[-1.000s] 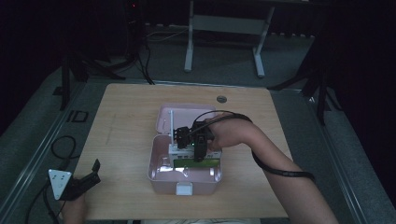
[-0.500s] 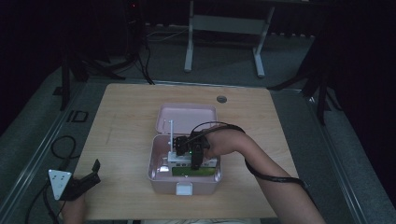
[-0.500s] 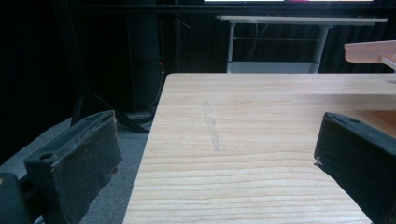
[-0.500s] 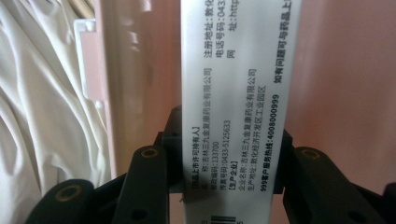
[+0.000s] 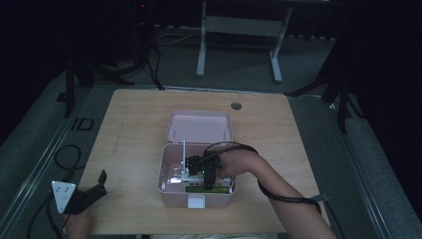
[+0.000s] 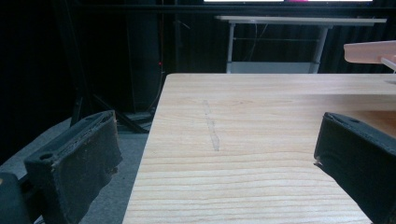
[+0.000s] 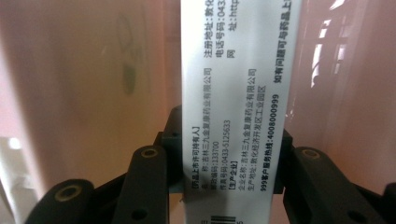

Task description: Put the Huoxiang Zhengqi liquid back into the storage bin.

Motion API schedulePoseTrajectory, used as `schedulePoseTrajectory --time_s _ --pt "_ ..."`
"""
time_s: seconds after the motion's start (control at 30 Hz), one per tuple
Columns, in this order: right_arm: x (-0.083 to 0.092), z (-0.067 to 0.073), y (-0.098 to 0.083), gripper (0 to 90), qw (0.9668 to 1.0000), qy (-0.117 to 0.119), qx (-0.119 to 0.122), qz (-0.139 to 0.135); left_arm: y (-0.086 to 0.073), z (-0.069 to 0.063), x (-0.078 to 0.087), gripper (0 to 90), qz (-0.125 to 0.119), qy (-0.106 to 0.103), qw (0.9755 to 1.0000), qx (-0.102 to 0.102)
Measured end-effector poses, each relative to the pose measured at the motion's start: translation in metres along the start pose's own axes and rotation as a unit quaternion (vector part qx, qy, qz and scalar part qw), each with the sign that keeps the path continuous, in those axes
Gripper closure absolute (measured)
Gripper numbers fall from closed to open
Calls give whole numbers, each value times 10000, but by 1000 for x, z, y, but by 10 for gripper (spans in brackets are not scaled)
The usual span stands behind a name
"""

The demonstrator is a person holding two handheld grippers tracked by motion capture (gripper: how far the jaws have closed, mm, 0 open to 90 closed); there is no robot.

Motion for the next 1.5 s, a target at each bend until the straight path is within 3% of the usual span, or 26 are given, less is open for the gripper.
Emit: schedulePoseTrajectory --time_s 0.37,0.53,0.87,1.17,1.23,1.27,1.3,1.43,1.5 --pt "-21 3 -3 621 10000 46 10 43 0 0 0 4 9 0 10000 -8" --pt "-20 3 -4 601 10000 62 29 8 0 0 0 4 12 -2 10000 -6" --pt "20 12 -8 485 9989 -52 164 -441 0 0 0 5 13 -4 10000 -7" --pt "51 9 -19 353 9954 -197 127 -930 0 0 0 4 11 -2 10000 -7" --pt "63 5 -26 256 9915 -271 86 -1272 0 0 0 4 11 -3 10000 -6" --pt "63 5 -26 256 9915 -271 86 -1272 0 0 0 4 11 -3 10000 -6" --pt "71 2 -33 170 9886 -301 61 -1473 0 0 0 5 13 -3 10000 -7" --pt "79 -2 -43 146 9851 -356 -35 -1684 0 0 0 4 10 -3 10000 -4" --pt "84 -6 -52 140 9834 -571 -78 -1719 0 0 0 4 17 0 10000 -12"
Point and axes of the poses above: each handheld gripper's, and its own axes: x roughly backward along the jaws, y roughly out of its top, z roughly to its left, the point moved 2 cm from there along -x, roughly forward along the jaws
